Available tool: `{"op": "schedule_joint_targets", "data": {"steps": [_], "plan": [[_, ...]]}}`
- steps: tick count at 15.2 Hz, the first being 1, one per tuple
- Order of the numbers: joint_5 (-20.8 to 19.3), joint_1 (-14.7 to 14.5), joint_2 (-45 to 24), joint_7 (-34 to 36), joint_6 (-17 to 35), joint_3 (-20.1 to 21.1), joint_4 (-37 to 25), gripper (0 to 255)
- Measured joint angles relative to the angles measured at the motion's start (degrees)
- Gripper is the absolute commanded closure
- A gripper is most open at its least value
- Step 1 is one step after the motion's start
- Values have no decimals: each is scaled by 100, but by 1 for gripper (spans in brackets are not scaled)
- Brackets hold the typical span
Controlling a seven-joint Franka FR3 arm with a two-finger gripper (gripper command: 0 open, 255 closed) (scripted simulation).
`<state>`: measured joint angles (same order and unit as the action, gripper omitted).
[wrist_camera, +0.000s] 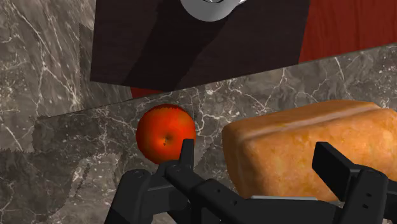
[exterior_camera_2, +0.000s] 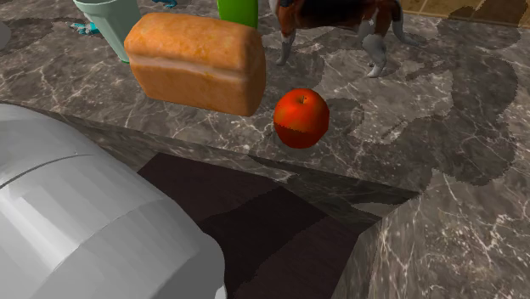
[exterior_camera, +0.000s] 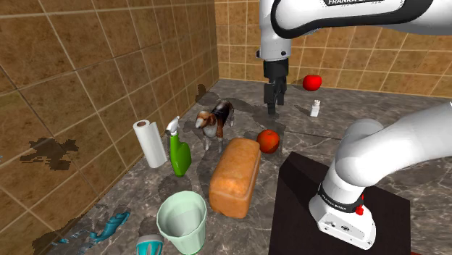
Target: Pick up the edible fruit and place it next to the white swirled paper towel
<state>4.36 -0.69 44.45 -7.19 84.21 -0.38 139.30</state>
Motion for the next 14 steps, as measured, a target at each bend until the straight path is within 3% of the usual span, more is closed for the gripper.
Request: {"op": "schedule_joint_targets", "data": {"steps": [3,11,14], "plan": [[-175,-28,280,-218,354,-3,398,0],[-1403,-16,1623,-1568,2935,-322,2643,0],[-1602,44,1569,-1724,3479,-430,2929,0]]}}
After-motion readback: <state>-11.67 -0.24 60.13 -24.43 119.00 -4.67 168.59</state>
